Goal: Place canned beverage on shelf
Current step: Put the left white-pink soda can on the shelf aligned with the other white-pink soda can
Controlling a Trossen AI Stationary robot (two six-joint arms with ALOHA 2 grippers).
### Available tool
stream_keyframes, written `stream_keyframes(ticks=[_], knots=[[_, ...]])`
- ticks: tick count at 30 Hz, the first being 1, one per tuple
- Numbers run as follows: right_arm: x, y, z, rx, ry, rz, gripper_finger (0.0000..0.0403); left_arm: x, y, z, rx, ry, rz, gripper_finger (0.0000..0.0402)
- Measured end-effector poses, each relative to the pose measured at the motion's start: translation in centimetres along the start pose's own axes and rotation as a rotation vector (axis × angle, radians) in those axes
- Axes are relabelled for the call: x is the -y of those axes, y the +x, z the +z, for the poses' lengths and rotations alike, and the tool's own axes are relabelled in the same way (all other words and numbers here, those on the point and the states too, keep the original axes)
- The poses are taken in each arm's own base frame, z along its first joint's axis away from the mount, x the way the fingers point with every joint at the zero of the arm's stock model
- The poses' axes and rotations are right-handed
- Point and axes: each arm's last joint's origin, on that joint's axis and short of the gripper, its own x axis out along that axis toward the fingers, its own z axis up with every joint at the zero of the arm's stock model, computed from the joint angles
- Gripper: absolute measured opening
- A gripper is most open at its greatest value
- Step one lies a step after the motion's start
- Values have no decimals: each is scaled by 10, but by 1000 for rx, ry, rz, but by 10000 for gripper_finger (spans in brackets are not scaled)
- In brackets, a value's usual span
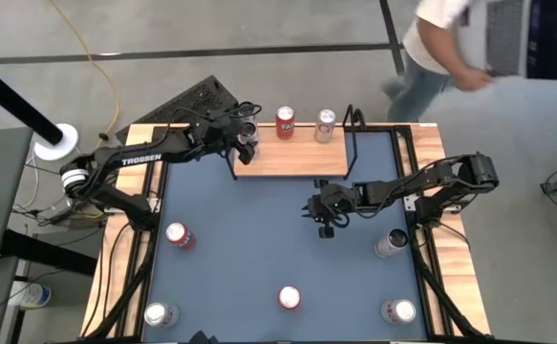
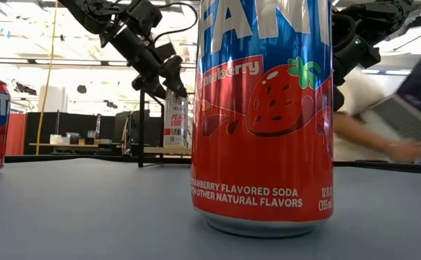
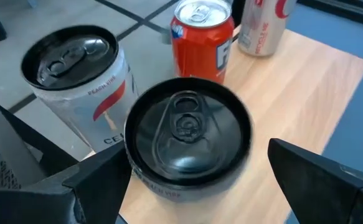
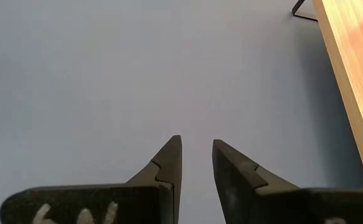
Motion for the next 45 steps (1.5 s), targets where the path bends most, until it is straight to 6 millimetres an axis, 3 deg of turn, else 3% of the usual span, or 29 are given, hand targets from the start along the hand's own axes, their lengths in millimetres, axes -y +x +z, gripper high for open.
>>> stream_keyframes(ticks=[8, 19, 32, 45], knots=[[0, 0, 0, 0, 0, 0, 97, 1, 5, 0, 21, -3, 13, 350], [0, 0, 0, 0, 0, 0, 97, 1, 5, 1, 22, 1, 8, 236], [0, 0, 0, 0, 0, 0, 97, 0, 5, 0, 13, 229, -47, 253], [0, 0, 0, 0, 0, 0, 97, -32, 2, 2, 43, 210, -309, 255]])
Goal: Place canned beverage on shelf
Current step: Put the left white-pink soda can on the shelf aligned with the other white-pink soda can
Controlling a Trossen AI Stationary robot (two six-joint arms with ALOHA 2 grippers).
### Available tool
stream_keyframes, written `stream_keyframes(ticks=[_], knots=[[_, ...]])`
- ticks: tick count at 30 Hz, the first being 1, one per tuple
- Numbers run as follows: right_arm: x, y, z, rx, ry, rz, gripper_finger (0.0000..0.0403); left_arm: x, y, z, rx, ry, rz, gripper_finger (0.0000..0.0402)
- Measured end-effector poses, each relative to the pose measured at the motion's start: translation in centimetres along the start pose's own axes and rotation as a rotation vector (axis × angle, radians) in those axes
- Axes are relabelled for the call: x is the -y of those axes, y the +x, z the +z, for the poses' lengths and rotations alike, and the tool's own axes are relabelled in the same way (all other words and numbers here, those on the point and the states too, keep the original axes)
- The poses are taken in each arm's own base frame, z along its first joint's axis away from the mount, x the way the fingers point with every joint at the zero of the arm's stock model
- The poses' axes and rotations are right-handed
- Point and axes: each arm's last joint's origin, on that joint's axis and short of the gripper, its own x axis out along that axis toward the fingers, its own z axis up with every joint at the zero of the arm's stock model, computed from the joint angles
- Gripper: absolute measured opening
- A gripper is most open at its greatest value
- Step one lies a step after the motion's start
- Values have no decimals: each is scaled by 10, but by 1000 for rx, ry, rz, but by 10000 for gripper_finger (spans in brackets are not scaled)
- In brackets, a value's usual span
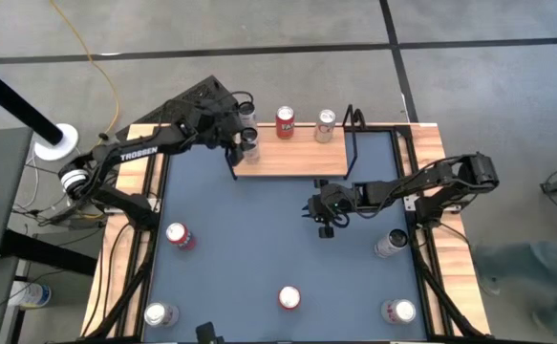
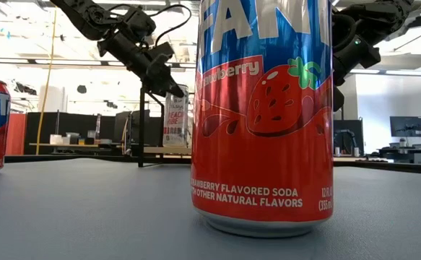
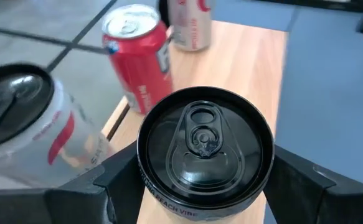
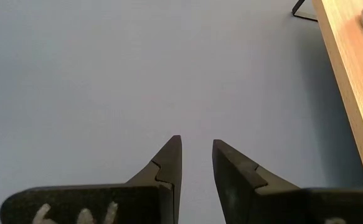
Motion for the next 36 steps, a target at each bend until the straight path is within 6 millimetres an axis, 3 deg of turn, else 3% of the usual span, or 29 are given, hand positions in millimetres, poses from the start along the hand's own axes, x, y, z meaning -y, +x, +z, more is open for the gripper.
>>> stream_keyframes(ticks=[8, 36], knots=[[0, 0, 0, 0, 0, 0, 97, -9, -3, -2, 5, 9, 28, 255], [0, 0, 0, 0, 0, 0, 97, -9, -2, -5, 14, 24, 53, 255]])
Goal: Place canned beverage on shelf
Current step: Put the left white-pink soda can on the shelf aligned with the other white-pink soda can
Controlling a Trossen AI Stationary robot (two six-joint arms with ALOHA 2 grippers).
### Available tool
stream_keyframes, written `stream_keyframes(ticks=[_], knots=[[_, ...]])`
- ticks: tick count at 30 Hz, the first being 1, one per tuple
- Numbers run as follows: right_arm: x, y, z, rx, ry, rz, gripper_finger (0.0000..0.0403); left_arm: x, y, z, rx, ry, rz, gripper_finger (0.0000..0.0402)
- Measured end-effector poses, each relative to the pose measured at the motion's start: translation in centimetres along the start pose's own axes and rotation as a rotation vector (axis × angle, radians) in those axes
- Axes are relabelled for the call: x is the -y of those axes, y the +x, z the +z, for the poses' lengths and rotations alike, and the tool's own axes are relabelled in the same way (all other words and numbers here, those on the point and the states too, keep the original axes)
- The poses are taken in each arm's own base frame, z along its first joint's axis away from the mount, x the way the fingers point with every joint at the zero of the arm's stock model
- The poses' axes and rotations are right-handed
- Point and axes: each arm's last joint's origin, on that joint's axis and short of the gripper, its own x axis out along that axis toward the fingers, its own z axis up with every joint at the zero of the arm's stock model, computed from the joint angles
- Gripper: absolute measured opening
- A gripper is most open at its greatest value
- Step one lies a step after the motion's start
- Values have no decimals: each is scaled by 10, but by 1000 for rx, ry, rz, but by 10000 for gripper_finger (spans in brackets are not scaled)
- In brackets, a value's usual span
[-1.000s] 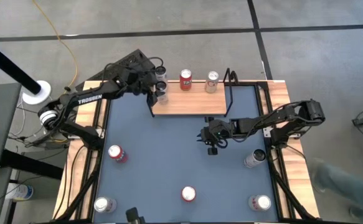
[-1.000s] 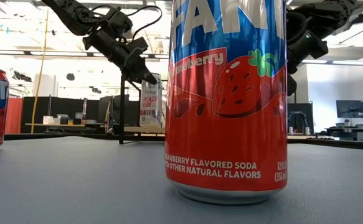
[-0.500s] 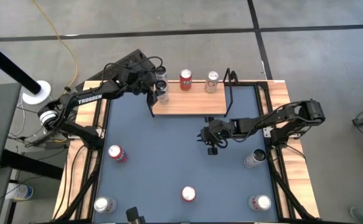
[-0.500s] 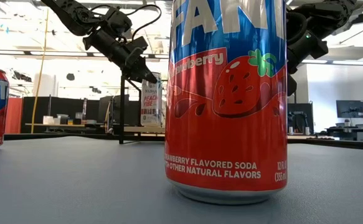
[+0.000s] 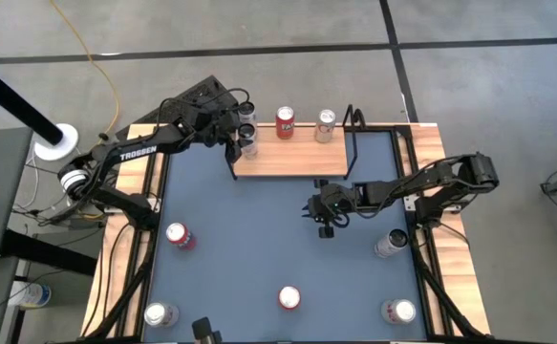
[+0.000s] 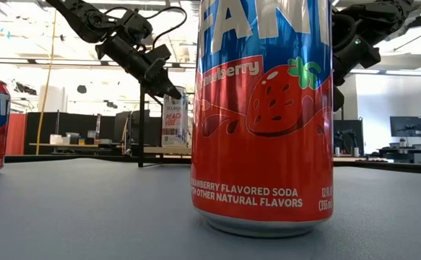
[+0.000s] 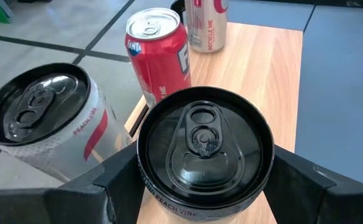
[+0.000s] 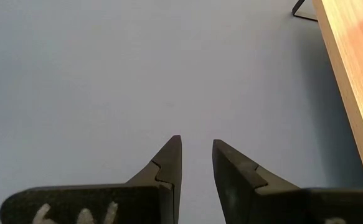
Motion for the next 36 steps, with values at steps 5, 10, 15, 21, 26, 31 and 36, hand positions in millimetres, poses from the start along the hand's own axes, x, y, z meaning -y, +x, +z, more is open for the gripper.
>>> stream_keyframes(ticks=[5, 10, 15, 21, 26, 31, 36], knots=[[0, 0, 0, 0, 0, 0, 97, 0, 0, 0, -1, 0, 10, 255], [0, 0, 0, 0, 0, 0, 97, 0, 0, 0, 2, -9, 11, 255], [0, 0, 0, 0, 0, 0, 97, -1, 0, 2, 17, -10, 16, 255], [0, 0, 0, 0, 0, 0, 97, -1, 0, 2, 15, -18, 22, 255], [0, 0, 0, 0, 0, 0, 97, -5, 7, -2, 10, -57, 29, 255], [0, 0, 0, 0, 0, 0, 97, -9, 10, -5, 6, -59, 34, 255], [0, 0, 0, 0, 0, -1, 97, -10, 8, -5, 4, -64, 36, 255]])
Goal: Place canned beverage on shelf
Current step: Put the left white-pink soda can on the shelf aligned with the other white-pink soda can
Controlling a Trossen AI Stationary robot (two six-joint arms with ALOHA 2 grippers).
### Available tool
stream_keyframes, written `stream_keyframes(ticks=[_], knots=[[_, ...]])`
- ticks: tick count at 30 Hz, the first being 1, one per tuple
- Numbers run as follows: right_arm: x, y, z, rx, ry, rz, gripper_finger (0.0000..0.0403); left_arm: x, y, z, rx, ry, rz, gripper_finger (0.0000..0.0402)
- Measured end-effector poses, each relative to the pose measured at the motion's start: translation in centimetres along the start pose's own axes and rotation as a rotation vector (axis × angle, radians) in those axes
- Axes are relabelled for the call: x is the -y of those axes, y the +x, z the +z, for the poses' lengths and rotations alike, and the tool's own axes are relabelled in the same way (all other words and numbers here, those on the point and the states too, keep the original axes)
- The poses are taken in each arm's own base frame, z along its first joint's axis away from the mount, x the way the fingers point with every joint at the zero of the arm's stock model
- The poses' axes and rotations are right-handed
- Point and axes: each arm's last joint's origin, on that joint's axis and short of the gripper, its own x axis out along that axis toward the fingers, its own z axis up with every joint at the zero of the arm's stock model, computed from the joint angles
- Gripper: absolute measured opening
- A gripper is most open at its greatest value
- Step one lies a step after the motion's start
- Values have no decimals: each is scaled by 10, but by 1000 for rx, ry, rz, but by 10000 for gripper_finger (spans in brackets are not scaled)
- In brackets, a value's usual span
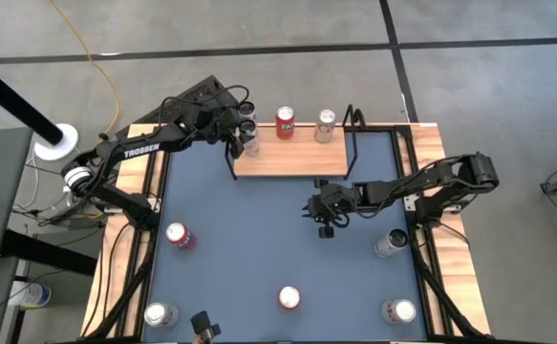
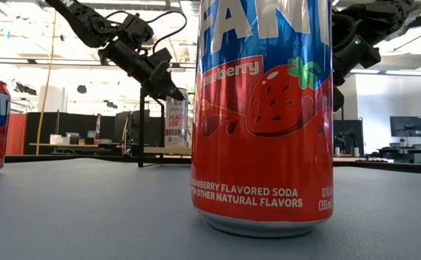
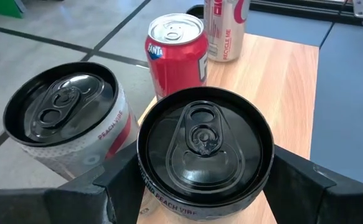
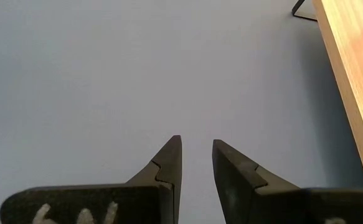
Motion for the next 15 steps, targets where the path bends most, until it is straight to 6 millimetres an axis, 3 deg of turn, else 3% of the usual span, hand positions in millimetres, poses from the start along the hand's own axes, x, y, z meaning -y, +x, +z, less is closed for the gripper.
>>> stream_keyframes(ticks=[7, 15], knots=[[0, 0, 0, 0, 0, 0, 97, 0, 0, -1, -5, -4, -9, 261], [0, 0, 0, 0, 0, 0, 97, 1, 0, -1, -10, 10, -18, 301]])
